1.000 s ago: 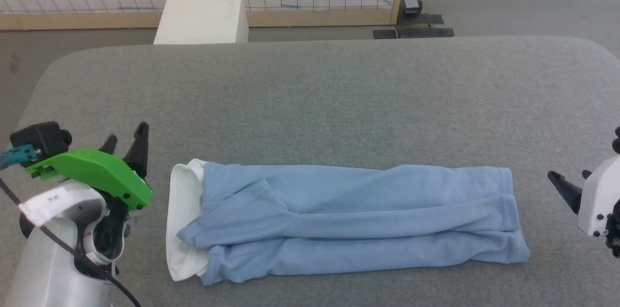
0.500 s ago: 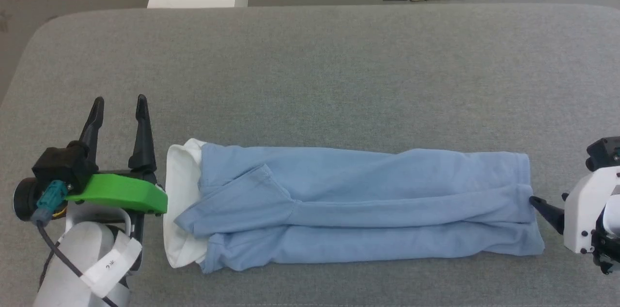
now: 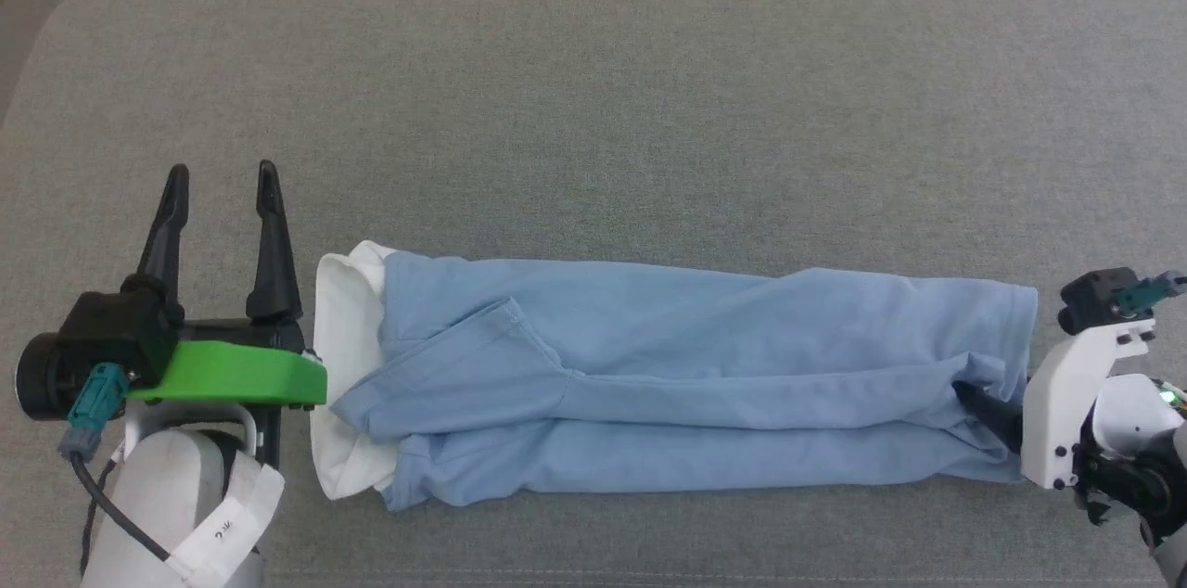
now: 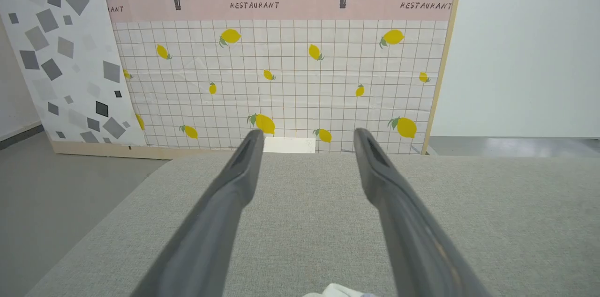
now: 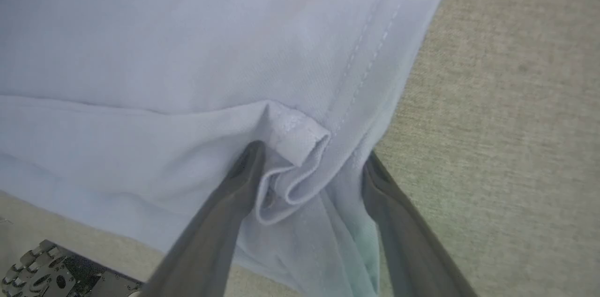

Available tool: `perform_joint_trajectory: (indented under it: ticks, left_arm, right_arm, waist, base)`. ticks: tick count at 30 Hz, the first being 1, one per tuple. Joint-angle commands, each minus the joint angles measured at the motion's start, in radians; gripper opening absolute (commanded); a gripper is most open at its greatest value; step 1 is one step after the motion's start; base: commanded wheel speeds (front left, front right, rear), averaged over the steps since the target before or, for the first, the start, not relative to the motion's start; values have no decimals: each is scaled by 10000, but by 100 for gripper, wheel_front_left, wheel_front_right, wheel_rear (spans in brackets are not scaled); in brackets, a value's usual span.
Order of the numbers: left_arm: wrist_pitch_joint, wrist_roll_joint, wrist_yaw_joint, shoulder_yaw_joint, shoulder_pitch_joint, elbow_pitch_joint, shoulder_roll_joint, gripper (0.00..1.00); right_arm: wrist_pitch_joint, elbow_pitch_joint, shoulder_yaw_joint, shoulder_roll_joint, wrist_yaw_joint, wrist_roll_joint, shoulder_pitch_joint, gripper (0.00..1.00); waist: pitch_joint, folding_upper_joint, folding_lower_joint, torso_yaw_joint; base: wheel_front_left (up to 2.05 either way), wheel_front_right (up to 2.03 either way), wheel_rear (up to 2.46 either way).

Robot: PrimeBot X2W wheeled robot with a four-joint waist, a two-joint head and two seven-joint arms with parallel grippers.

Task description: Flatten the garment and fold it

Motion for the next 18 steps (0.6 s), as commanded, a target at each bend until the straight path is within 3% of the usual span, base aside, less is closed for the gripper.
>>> perform_joint_trajectory:
  ticks: [1, 7, 10, 18]
  left_arm:
    - [-45, 105, -85, 91, 121, -39, -83, 100]
    - [-46, 315, -344, 375, 183, -10, -360, 100]
    - [-46, 411, -461, 512, 205, 17, -484, 100]
    - [-47, 588, -752, 816, 325, 70, -760, 100]
  right_arm:
    - [-60, 50, 240, 131, -13, 152, -75, 100]
    - [-94, 319, 711, -76, -13, 424, -252, 100]
    - [-105, 550, 782, -176, -13, 441, -326, 0]
    - [-227, 988, 549, -325, -13, 366, -552, 0]
  waist:
    - [0, -1, 0, 6]
    - [-64, -1, 0, 56]
    - [-102, -1, 0, 76]
    - [-118, -1, 0, 52]
  base:
    - [0, 0, 0]
    - [0, 0, 0]
    - [0, 0, 0]
    - [0, 0, 0]
